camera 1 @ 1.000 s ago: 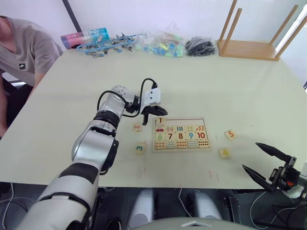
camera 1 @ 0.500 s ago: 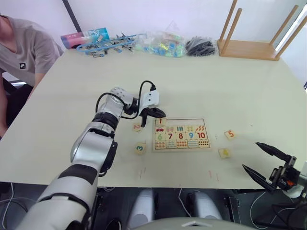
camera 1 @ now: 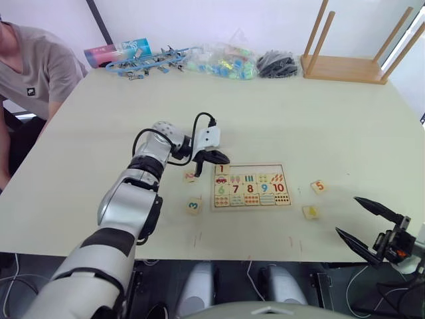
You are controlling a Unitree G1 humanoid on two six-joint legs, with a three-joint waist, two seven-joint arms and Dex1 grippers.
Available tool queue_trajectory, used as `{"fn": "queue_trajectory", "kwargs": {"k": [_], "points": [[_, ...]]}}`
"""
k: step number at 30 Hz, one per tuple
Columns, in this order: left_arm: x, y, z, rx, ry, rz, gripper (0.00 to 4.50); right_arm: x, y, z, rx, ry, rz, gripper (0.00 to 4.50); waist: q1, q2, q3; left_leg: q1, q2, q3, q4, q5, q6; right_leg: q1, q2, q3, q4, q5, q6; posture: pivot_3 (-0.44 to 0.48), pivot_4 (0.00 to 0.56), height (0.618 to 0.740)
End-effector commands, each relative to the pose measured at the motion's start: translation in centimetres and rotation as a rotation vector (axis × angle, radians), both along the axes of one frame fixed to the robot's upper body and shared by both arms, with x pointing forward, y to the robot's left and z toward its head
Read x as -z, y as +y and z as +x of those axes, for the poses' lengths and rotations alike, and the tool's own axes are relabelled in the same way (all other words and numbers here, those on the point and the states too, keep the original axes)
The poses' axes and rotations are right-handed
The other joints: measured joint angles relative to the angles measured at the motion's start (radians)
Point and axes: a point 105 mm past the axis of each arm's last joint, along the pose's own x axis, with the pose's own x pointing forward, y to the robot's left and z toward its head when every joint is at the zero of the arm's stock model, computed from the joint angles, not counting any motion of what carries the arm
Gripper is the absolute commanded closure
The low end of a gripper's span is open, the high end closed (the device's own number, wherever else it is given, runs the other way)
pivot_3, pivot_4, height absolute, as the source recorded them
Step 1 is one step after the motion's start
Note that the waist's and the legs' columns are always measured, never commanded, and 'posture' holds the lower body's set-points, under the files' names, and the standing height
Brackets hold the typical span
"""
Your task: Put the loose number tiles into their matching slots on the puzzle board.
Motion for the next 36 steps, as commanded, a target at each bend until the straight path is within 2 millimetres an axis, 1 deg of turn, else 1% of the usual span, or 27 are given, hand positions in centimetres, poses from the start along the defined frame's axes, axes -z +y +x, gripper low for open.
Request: {"fn": "queue_trajectory", "kwargs": {"k": [1, 26, 32, 36], "points": [[-0.6, -0.1, 0.0, 0.017, -0.023, -0.025, 4.44, -0.6, -0.2, 0.0, 0.006, -0.028, -0.013, 0.0, 0.0, 0.0, 0.0, 0.0, 0.0, 0.0, 0.0, 0.0, 0.0, 0.0, 0.0, 0.0, 0.0, 0.0, 0.0, 0.0, 0.15, 0.74], [-0.8, 0.3, -0.1, 0.022, -0.022, -0.023, 4.44, -0.7, -0.3, 0.2, -0.001, -0.033, -0.009, 0.0, 0.0, 0.0, 0.0, 0.0, 0.0, 0.0, 0.0, 0.0, 0.0, 0.0, 0.0, 0.0, 0.0, 0.0, 0.0, 0.0, 0.15, 0.74], [-1.3, 0.4, 0.1, 0.008, -0.028, -0.056, 4.44, -0.7, -0.3, 0.2, -0.002, -0.033, -0.007, 0.0, 0.0, 0.0, 0.0, 0.0, 0.0, 0.0, 0.0, 0.0, 0.0, 0.0, 0.0, 0.0, 0.0, 0.0, 0.0, 0.0, 0.15, 0.74], [-2.1, 0.7, 0.2, -0.015, -0.025, -0.13, 4.44, -0.7, -0.4, 0.3, 0.001, -0.034, -0.003, 0.0, 0.0, 0.0, 0.0, 0.0, 0.0, 0.0, 0.0, 0.0, 0.0, 0.0, 0.0, 0.0, 0.0, 0.0, 0.0, 0.0, 0.15, 0.74]]}}
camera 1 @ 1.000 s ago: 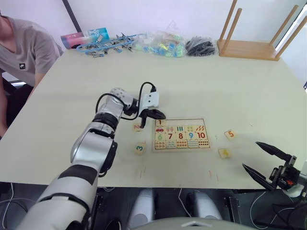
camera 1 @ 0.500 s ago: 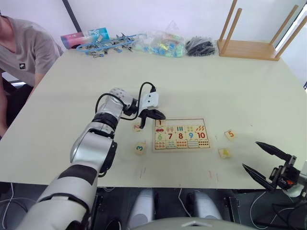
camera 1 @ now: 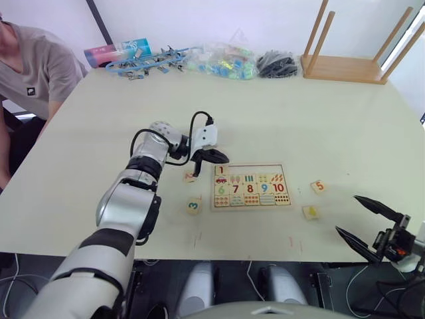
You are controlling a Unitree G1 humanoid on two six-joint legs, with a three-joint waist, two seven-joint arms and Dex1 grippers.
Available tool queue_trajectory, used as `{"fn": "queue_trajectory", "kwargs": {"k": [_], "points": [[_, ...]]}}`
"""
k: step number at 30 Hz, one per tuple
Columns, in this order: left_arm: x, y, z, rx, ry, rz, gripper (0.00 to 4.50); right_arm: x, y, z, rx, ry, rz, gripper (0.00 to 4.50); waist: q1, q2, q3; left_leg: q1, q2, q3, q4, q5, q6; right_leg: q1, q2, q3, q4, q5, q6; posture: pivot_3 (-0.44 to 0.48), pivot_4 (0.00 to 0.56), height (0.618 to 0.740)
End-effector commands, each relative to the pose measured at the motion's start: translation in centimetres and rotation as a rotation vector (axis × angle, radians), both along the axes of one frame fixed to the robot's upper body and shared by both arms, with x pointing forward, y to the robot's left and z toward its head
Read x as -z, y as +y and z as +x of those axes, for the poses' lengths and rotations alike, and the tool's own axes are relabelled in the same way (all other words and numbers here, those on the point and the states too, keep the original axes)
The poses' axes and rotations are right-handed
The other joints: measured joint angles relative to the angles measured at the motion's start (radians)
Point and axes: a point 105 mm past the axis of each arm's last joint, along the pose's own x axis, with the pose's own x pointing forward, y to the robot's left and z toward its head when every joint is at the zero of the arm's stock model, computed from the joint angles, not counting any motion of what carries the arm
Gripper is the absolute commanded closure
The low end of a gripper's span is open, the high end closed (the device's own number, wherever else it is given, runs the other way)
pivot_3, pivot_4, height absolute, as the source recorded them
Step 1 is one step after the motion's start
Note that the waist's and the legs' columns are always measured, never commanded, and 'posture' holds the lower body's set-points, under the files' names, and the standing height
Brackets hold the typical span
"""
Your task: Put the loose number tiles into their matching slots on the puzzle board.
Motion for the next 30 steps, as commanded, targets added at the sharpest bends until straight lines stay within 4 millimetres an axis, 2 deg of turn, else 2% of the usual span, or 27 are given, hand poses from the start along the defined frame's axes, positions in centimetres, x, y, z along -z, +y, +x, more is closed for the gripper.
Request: {"fn": "queue_trajectory", "kwargs": {"k": [1, 8, 12, 14, 18, 23, 24, 25, 30], "points": [[-1.7, 0.6, 0.4, -0.026, -0.031, -0.087, 4.44, -0.5, -0.5, -0.1, 0.01, -0.019, 0.0, 0.0, 0.0, 0.0, 0.0, 0.0, 0.0, 0.0, 0.0, 0.0, 0.0, 0.0, 0.0, 0.0, 0.0, 0.0, 0.0, 0.0, 0.15, 0.74], [-2.6, 2.7, 0.0, -0.082, 0.001, -0.237, 4.44, -0.6, -1.3, 0.1, 0.043, -0.009, 0.018, 0.0, -0.001, 0.0, 0.0, 0.0, 0.0, 0.0, 0.0, 0.0, 0.0, 0.0, 0.0, 0.0, 0.0, 0.0, 0.0, 0.0, 0.15, 0.74], [-2.7, 4.4, -1.2, -0.091, 0.013, -0.321, 4.44, -0.7, -1.7, 0.2, 0.053, -0.005, 0.026, 0.0, -0.002, 0.0, 0.0, 0.001, 0.001, 0.0, 0.0, 0.0, 0.0, 0.0, 0.0, 0.0, 0.001, 0.0, 0.0, 0.0, 0.15, 0.74], [-2.4, 5.8, -1.7, -0.133, 0.007, -0.352, 4.44, -0.5, -2.0, 0.3, 0.056, 0.007, 0.022, 0.0, -0.001, 0.0, 0.0, 0.001, 0.001, 0.0, 0.0, 0.0, 0.0, 0.0, 0.0, 0.0, 0.001, 0.0, 0.0, 0.0, 0.15, 0.74], [-2.6, 7.1, -2.3, -0.205, -0.006, -0.407, 4.44, -0.3, -2.3, 0.4, 0.063, 0.021, 0.025, 0.0, 0.002, 0.0, 0.0, 0.001, 0.002, 0.001, 0.0, 0.0, 0.0, 0.0, 0.0, 0.001, 0.002, 0.0, 0.0, 0.0, 0.15, 0.74], [-2.1, 9.2, -3.9, -0.263, -0.016, -0.418, 4.44, 0.0, -2.7, 0.7, 0.087, 0.045, 0.016, 0.0, -0.001, 0.001, -0.001, 0.001, 0.004, 0.001, 0.001, 0.0, 0.0, 0.0, -0.001, 0.001, 0.002, 0.0, 0.0, 0.0, 0.15, 0.74], [-2.0, 9.5, -4.3, -0.274, -0.018, -0.421, 3.94, 0.1, -2.8, 0.7, 0.092, 0.047, 0.013, 0.0, -0.002, 0.001, -0.001, 0.001, 0.004, 0.001, 0.001, 0.0, 0.0, 0.0, -0.001, 0.002, 0.002, 0.0, 0.0, 0.0, 0.15, 0.74], [-1.9, 10.1, -4.7, -0.296, -0.016, -0.423, 3.89, 0.1, -2.9, 0.7, 0.099, 0.052, 0.01, 0.0, -0.001, 0.001, -0.001, 0.002, 0.004, 0.001, 0.001, 0.0, 0.0, 0.0, -0.001, 0.002, 0.002, 0.0, 0.0, 0.0, 0.15, 0.74], [-0.7, 12.6, -7.1, -0.386, 0.006, -0.407, 1.92, 0.5, -4.0, 0.7, 0.157, 0.07, -0.018, 0.0, 0.003, 0.001, -0.001, 0.002, 0.005, 0.001, 0.0, 0.0, 0.0, 0.0, -0.001, 0.002, 0.003, 0.0, 0.0, 0.0, 0.15, 0.74]]}}
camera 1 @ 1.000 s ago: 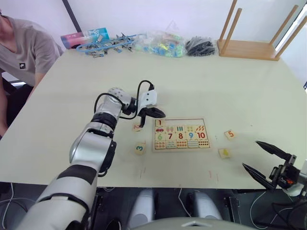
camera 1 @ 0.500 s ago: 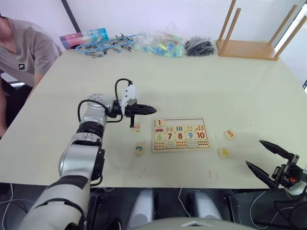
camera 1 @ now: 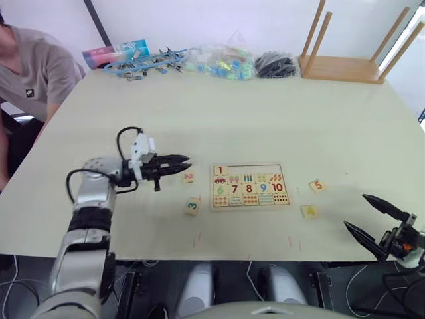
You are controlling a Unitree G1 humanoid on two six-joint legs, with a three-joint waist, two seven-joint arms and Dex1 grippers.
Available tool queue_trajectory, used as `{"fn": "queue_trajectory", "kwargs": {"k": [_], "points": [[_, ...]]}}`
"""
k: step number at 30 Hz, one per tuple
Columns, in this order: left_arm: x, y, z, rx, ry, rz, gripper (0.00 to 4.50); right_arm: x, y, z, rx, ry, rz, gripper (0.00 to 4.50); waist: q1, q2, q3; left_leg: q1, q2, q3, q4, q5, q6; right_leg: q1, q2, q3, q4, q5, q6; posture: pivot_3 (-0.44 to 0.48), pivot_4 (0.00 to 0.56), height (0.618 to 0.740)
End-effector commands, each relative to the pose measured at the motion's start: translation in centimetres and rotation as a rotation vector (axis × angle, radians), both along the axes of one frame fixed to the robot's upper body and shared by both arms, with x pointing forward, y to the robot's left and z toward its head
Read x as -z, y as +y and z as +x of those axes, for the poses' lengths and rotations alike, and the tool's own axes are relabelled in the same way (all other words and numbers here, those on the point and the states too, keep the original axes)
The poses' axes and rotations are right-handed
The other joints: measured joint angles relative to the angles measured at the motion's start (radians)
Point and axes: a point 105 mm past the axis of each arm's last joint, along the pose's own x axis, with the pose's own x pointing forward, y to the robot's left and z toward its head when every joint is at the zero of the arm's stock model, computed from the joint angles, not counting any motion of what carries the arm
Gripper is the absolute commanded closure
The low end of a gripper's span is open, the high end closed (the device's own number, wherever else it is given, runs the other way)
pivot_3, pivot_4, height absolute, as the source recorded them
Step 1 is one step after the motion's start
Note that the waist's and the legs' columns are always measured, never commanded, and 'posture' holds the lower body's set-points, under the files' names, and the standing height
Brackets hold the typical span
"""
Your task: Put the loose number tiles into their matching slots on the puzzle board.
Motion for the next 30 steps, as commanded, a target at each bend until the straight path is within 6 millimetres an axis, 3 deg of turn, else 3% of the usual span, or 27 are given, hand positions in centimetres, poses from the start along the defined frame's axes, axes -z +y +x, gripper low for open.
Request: {"fn": "queue_trajectory", "kwargs": {"k": [1, 3, 6, 17, 24, 30], "points": [[-1.0, 1.1, -1.2, -0.035, -0.04, -0.004, 1.41, -0.6, -1.2, 0.0, 0.047, -0.02, -0.033, 0.0, 0.005, 0.0, 0.0, 0.0, 0.0, 0.0, 0.0, 0.0, 0.0, 0.0, 0.0, -0.001, 0.0, 0.0, 0.0, 0.0, 0.15, 0.74], [-0.2, 2.2, -2.6, -0.071, -0.014, 0.008, 1.18, -0.4, -1.6, -0.2, 0.07, -0.002, -0.04, 0.0, 0.004, 0.0, 0.0, 0.0, 0.0, 0.0, 0.0, 0.0, 0.0, 0.0, -0.001, 0.0, 0.001, 0.0, 0.0, 0.0, 0.15, 0.74], [0.1, 3.3, -3.8, -0.113, -0.002, 0.01, 0.04, -0.1, -1.9, -0.6, 0.074, 0.017, -0.035, 0.0, 0.0, 0.0, 0.0, 0.001, 0.0, 0.001, -0.001, 0.0, 0.0, 0.0, -0.001, 0.001, 0.0, 0.0, 0.0, 0.0, 0.15, 0.74], [0.4, 5.3, -6.8, -0.157, 0.042, 0.025, 0.04, 0.4, -3.7, -2.1, 0.127, 0.059, -0.027, 0.0, 0.003, 0.0, 0.0, 0.003, 0.0, 0.002, -0.001, 0.0, 0.0, 0.001, -0.001, 0.001, 0.001, 0.0, -0.001, 0.0, 0.15, 0.74], [0.8, 6.6, -7.7, -0.191, 0.054, 0.036, 0.04, 0.5, -4.6, -2.8, 0.133, 0.078, -0.038, 0.0, 0.002, 0.0, -0.001, 0.003, 0.001, 0.002, -0.002, 0.0, 0.0, 0.001, -0.001, 0.002, 0.001, 0.0, -0.001, 0.0, 0.15, 0.74], [0.9, 6.4, -7.6, -0.192, 0.044, 0.037, 0.04, 0.5, -4.4, -2.7, 0.092, 0.093, -0.03, 0.0, 0.003, 0.0, -0.001, 0.003, 0.001, 0.002, -0.002, 0.0, 0.0, 0.001, -0.002, 0.002, 0.001, 0.0, -0.001, 0.0, 0.15, 0.74]]}}
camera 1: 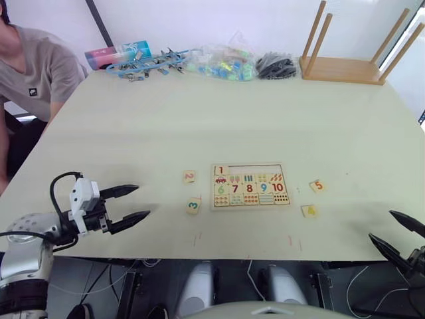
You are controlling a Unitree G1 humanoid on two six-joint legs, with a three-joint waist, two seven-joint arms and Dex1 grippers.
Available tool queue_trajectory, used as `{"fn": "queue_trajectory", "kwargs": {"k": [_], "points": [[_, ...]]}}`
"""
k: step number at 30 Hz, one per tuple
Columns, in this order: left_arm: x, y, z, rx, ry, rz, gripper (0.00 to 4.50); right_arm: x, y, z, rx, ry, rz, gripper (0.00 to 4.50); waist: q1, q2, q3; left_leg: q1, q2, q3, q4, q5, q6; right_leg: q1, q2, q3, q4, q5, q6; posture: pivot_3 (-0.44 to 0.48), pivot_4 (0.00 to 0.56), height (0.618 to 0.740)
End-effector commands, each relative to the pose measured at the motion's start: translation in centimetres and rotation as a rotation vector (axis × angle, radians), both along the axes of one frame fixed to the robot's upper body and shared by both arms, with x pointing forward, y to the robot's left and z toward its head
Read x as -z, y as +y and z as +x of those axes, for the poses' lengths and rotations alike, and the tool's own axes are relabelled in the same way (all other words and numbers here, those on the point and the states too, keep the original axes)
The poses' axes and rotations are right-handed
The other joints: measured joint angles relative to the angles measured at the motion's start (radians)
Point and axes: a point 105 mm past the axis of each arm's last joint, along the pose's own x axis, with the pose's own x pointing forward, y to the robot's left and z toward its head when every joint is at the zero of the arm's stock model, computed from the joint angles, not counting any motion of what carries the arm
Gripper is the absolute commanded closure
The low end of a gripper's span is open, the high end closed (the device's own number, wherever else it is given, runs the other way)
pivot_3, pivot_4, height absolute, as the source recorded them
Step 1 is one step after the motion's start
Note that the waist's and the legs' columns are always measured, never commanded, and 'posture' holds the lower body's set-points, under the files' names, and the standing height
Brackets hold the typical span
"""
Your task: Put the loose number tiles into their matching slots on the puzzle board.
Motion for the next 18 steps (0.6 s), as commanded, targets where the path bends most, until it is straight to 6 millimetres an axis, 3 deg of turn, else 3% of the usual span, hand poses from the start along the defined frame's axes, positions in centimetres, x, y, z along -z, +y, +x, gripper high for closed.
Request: {"fn": "queue_trajectory", "kwargs": {"k": [1, 18], "points": [[-1.1, 0.1, 0.1, 0.008, -0.052, 0.01, 0.04, -0.7, -0.4, -0.1, -0.015, -0.014, -0.005, 0.0, 0.0, 0.0, 0.0, 0.0, 0.0, 0.0, 0.0, 0.0, 0.0, 0.0, 0.0, 0.0, 0.0, 0.0, 0.0, 0.0, 0.15, 0.74], [0.0, 0.4, -0.2, 0.044, -0.034, 0.018, 0.04, -1.0, -0.1, -0.3, -0.079, -0.019, -0.025, 0.0, -0.001, 0.0, 0.0, 0.0, 0.0, 0.0, 0.0, 0.0, 0.0, 0.0, 0.0, 0.0, 0.0, 0.0, 0.0, 0.0, 0.15, 0.74]]}}
